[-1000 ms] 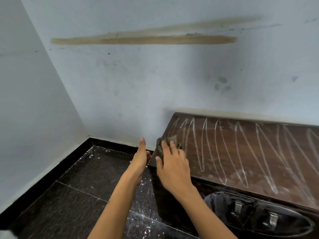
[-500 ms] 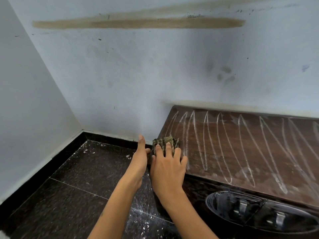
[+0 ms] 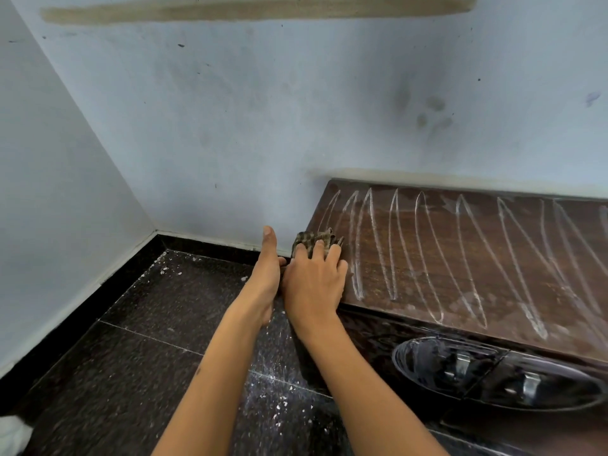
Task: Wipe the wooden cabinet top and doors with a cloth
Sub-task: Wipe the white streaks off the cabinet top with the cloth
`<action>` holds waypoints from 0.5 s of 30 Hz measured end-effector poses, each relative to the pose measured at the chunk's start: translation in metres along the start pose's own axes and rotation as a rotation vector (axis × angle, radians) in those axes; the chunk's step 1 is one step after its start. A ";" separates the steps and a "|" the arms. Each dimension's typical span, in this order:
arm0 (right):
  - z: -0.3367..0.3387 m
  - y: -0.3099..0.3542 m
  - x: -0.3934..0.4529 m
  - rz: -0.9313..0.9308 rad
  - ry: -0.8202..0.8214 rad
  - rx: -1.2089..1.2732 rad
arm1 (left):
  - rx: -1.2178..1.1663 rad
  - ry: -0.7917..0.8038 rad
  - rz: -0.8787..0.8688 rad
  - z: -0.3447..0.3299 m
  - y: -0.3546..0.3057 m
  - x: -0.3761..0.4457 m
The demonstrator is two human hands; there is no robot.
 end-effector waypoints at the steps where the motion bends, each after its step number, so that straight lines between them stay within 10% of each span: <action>1: 0.000 0.003 -0.009 0.002 -0.001 0.003 | 0.013 -0.005 -0.010 0.001 -0.002 0.001; 15: -0.003 0.011 -0.010 0.001 0.003 -0.017 | 0.039 -0.002 -0.006 -0.001 -0.015 0.004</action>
Point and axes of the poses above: each hand's wrist, its own x-axis towards the middle knuckle, its own z-axis out of the back of the hand, y = z × x, the point moved 10 cm from there along x, towards the middle knuckle, and after that the axes turned 9 degrees about -x, right-handed, at the moved point
